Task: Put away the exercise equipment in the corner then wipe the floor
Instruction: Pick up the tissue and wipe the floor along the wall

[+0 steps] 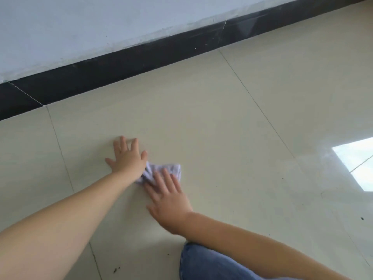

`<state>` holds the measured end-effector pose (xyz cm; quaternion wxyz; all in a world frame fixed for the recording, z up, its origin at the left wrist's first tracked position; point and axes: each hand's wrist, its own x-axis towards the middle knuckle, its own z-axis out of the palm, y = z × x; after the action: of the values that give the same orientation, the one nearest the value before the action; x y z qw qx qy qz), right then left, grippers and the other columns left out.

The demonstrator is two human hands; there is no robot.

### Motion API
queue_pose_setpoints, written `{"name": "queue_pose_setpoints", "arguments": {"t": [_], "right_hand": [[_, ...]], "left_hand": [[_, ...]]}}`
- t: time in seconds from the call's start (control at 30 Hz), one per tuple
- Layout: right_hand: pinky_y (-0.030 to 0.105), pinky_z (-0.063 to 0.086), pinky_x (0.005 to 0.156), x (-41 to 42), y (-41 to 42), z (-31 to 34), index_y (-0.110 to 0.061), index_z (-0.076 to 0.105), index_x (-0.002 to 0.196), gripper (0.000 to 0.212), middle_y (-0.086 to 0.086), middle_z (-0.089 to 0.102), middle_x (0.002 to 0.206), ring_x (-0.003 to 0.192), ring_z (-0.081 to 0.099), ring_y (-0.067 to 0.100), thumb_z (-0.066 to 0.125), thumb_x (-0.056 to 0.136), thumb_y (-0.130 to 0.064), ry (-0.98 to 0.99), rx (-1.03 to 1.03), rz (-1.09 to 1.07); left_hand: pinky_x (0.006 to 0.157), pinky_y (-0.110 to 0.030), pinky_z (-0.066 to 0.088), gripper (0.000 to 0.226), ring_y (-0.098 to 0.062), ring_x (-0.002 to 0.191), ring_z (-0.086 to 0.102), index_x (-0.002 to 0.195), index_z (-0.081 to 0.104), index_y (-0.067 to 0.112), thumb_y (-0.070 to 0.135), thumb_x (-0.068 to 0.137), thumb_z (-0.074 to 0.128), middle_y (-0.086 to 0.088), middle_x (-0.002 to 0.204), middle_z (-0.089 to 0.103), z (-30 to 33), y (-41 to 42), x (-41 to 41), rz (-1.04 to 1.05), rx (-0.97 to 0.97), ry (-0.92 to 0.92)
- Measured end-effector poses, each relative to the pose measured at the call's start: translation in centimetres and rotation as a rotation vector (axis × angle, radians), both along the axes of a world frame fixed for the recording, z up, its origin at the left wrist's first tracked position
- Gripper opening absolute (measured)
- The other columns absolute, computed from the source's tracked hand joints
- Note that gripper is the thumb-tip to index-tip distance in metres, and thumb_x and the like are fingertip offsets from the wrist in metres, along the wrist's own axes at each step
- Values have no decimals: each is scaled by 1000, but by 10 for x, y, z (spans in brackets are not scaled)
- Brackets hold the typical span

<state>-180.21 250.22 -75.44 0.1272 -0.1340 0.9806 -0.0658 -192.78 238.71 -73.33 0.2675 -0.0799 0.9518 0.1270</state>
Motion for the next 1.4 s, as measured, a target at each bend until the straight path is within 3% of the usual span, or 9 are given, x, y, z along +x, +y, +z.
{"name": "queue_pose_setpoints", "arguments": {"t": [0.1, 0.2, 0.33, 0.47, 0.67, 0.83, 0.93, 1.23, 1.4], "right_hand": [[43, 26, 114, 27, 9, 0, -33, 49, 136, 58, 6, 40, 149, 137, 38, 29, 31, 84, -49, -64, 27, 279], [47, 27, 112, 10, 85, -14, -24, 52, 135, 51, 12, 46, 144, 134, 39, 31, 46, 85, -34, -17, 16, 132], [56, 31, 106, -47, 225, -13, -10, 39, 144, 58, 25, 35, 147, 134, 31, 38, 34, 89, -26, 6, 114, -413], [48, -1, 116, -112, 258, 20, -22, 9, 153, 55, 16, -6, 159, 146, -4, 36, 21, 102, -39, -229, -14, -1154], [48, 10, 115, -141, 56, 4, -18, 35, 144, 48, 16, 21, 155, 141, 17, 40, 23, 100, -33, -18, -70, -146], [54, 5, 115, -186, -3, 1, -30, 15, 151, 50, 8, 7, 159, 144, 5, 37, 25, 102, -41, -26, 57, 337], [48, -5, 117, -227, 40, -10, -36, 9, 151, 51, 3, 0, 161, 146, -4, 34, 21, 102, -44, -20, 12, 251], [54, -2, 116, -319, 197, -1, -27, 13, 151, 51, 8, 7, 159, 145, 0, 35, 18, 101, -38, -79, -6, -878], [63, 34, 102, -274, 46, -13, -9, 54, 134, 52, 21, 53, 134, 123, 48, 43, 32, 87, -18, 187, -79, -140]], "left_hand": [[112, -60, 10, 60, -24, 146, -10, 151, 11, 26, 36, 98, 37, -3, 159, -12, -3, -2, 4, -55, -52, -14], [112, -60, 12, 63, -24, 146, -12, 151, 8, 27, 35, 97, 39, -3, 159, -15, -3, -9, 2, -95, -58, -44], [111, -61, 13, 64, -28, 146, -10, 150, 10, 23, 34, 96, 41, -7, 159, -13, -1, -2, 1, -85, -85, -42], [112, -58, 15, 61, -32, 145, -1, 147, 19, 20, 30, 94, 45, -11, 158, 0, -1, 2, -2, -61, -111, 17], [112, -58, 13, 67, -27, 143, 13, 150, 14, 20, 34, 92, 46, -11, 156, 14, -5, 1, -8, 28, -116, 147], [111, -60, 14, 71, -24, 144, 13, 151, 14, 19, 35, 92, 49, -9, 156, 16, -8, -4, -4, 127, -118, 181], [112, -59, 9, 73, -23, 146, 1, 151, 5, 24, 35, 92, 47, -7, 159, 3, -8, -1, -16, 75, -115, 156], [107, -68, -3, 98, -32, 139, -32, 144, -23, 39, 76, 78, 40, -8, 150, -38, -13, 38, -46, -5, -76, -97], [107, -68, -1, 96, -31, 140, -29, 147, -16, 37, 75, 78, 40, -7, 153, -32, -17, 39, -44, -3, -93, -72]]}}
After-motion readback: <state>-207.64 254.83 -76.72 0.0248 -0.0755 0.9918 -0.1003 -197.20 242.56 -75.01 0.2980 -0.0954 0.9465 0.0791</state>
